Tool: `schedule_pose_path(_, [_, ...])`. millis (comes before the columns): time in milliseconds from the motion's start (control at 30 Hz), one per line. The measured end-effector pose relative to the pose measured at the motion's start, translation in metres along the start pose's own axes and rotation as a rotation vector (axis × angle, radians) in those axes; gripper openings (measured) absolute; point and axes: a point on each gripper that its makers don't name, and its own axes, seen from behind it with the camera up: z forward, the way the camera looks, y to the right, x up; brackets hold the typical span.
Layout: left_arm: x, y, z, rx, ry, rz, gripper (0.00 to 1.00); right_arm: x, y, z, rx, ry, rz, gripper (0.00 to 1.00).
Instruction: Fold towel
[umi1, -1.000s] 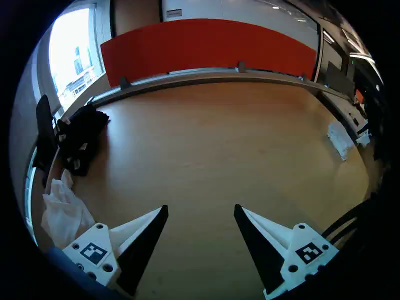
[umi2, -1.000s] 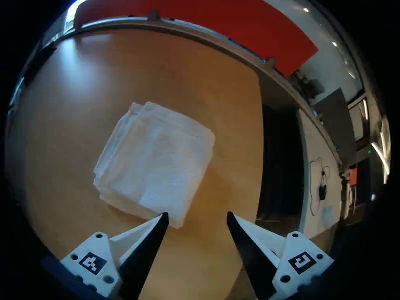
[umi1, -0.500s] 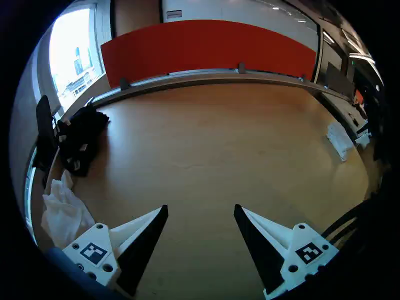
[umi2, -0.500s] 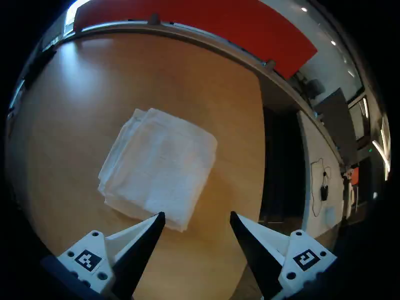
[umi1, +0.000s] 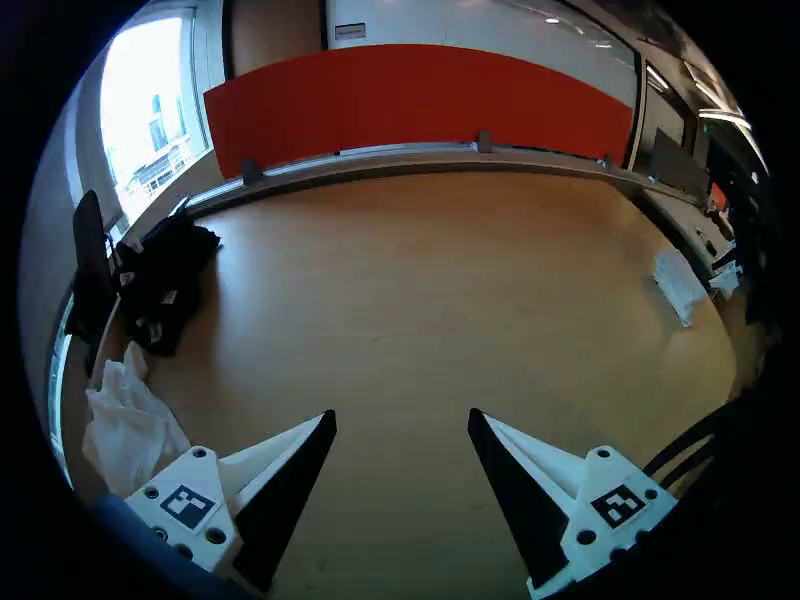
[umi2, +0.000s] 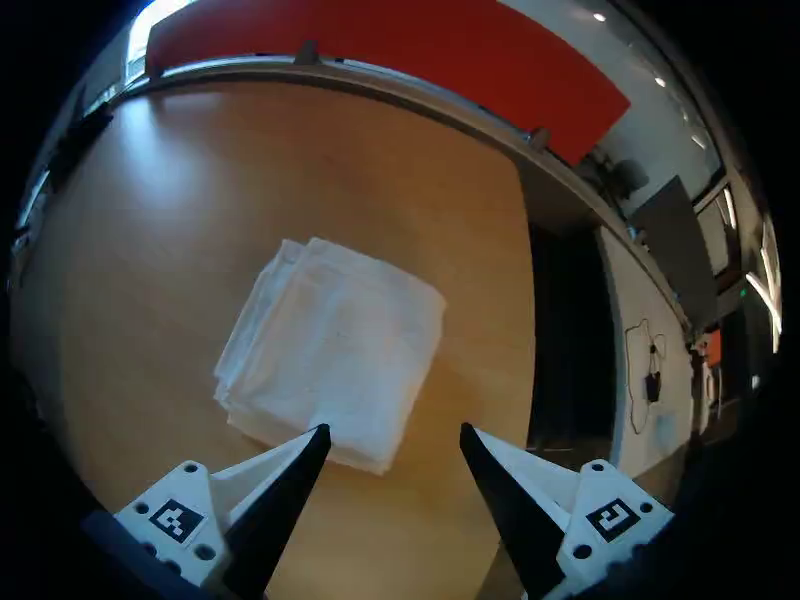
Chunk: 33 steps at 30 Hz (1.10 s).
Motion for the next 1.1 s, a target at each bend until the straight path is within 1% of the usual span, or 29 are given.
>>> schedule_pose_path(100, [0.001,-0.001,-0.001,0.001,0.003,-0.001,0.98,0.005,-0.004,0.000,0.010,0.017,0.045,1.00])
schedule_pose_path(400, [0.003,-0.003,-0.003,0.002,0.011,-0.005,0.98,0.021,-0.021,0.000,0.065,0.081,0.282,1.00])
schedule_pose_path(500, [0.004,-0.004,-0.004,0.002,0.015,-0.006,0.98,0.026,-0.024,-0.001,0.076,0.094,0.339,1.00])
schedule_pose_path(700, [0.007,-0.007,-0.005,0.005,0.024,-0.014,0.98,0.029,-0.026,-0.003,0.074,0.100,0.393,1.00])
schedule_pose_path(900, [0.009,-0.007,-0.007,0.004,0.029,-0.017,0.98,0.032,-0.030,-0.005,0.077,0.105,0.414,1.00])
schedule_pose_path(1100, [0.012,-0.009,-0.008,0.008,0.038,-0.016,0.98,0.037,-0.032,-0.007,0.060,0.131,0.426,1.00])
